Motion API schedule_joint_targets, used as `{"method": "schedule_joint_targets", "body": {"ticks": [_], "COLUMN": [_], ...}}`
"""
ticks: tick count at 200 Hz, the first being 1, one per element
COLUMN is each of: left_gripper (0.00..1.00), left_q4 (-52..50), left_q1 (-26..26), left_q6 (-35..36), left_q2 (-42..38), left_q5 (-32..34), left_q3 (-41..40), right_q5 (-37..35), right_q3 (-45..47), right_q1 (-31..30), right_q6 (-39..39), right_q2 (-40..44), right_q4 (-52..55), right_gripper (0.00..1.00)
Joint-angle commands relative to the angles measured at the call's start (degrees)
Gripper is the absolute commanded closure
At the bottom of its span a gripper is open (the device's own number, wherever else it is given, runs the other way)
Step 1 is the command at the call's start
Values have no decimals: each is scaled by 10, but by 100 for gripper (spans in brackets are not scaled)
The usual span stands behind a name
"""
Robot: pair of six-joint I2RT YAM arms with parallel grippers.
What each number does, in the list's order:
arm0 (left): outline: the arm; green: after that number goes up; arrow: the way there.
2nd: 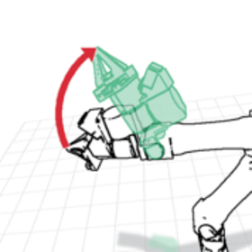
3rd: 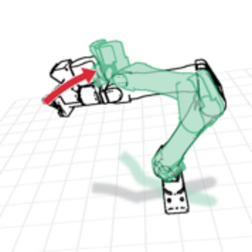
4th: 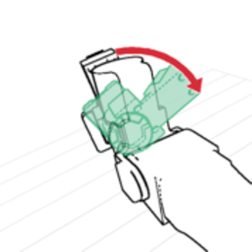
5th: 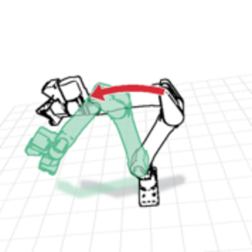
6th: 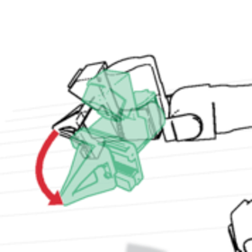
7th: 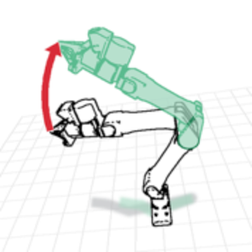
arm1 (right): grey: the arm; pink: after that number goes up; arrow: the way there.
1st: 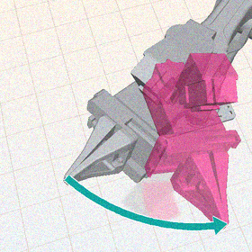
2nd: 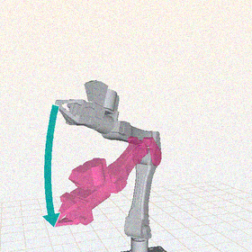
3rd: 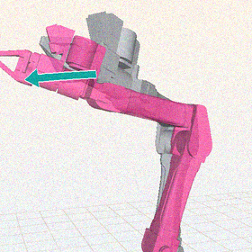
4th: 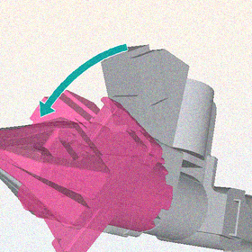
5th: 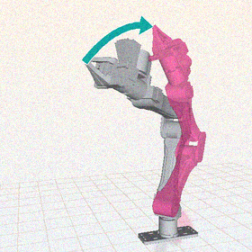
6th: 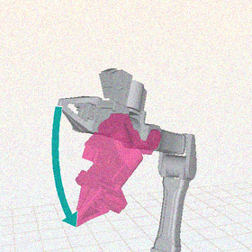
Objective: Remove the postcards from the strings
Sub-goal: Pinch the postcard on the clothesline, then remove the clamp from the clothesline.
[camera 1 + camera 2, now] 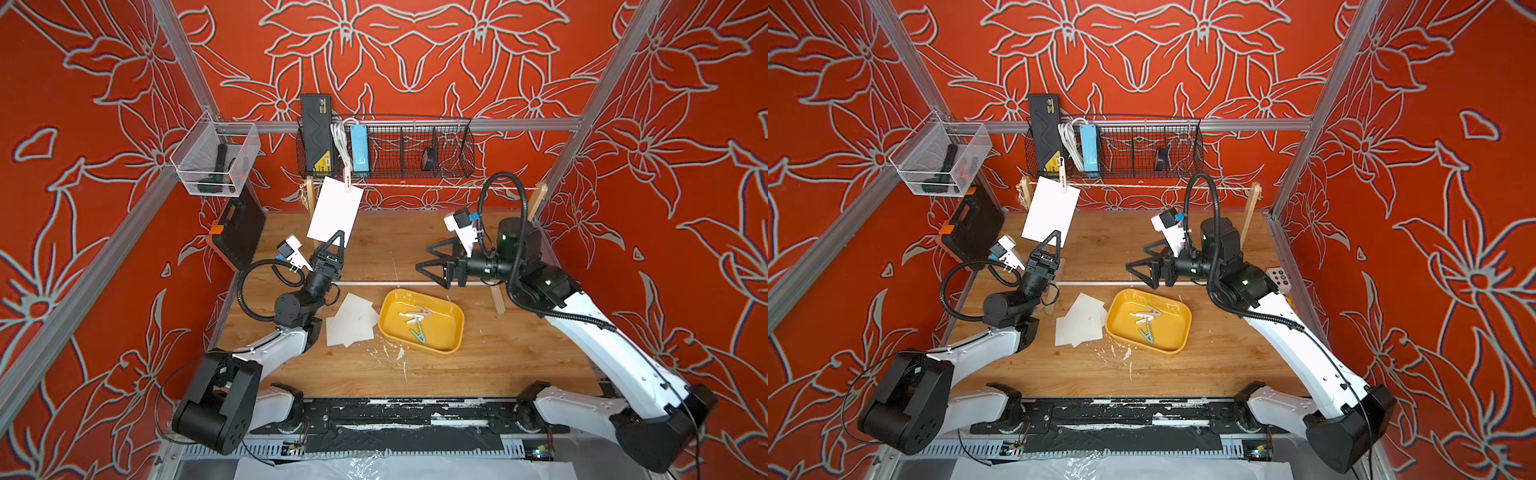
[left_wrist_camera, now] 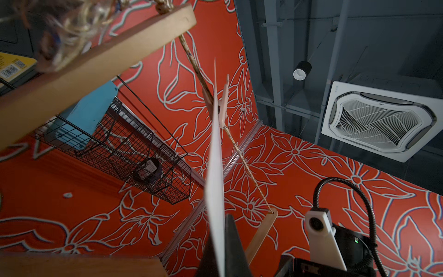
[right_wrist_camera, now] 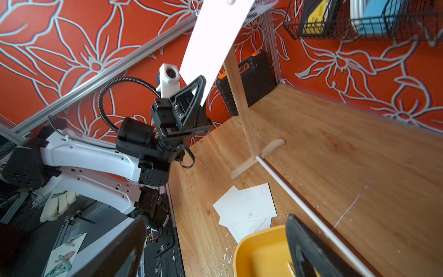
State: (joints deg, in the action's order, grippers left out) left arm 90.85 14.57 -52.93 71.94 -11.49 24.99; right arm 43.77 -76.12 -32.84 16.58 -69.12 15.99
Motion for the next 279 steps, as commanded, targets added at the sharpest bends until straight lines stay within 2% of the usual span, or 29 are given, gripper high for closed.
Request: {"method": "schedule_joint_targets", "body": {"ticks": [1, 98, 133, 191, 279], "left_gripper": [100, 100, 100, 100, 100], "left_q4": [0, -1, 0, 1, -4], "left_q1": [-2, -2, -2, -2, -1], "left_q6": [-4, -30, -37, -39, -47], "left_q2": [-11, 17, 25, 26, 25], "left_q5": [-3, 4, 2, -3, -17], "left_q3": [14, 8, 11, 7, 12], "right_q5": [22, 15, 18, 37, 40], "right_q3": [-94, -631, -765, -787, -840], "right_q1": [-5, -19, -24, -34, -57], "right_q6": [-17, 22, 48, 95, 156], "right_q2": [-46, -407, -505, -559, -630], "right_q4": [32, 187, 193, 101, 20], "right_gripper": [9, 6, 5, 3, 2]}}
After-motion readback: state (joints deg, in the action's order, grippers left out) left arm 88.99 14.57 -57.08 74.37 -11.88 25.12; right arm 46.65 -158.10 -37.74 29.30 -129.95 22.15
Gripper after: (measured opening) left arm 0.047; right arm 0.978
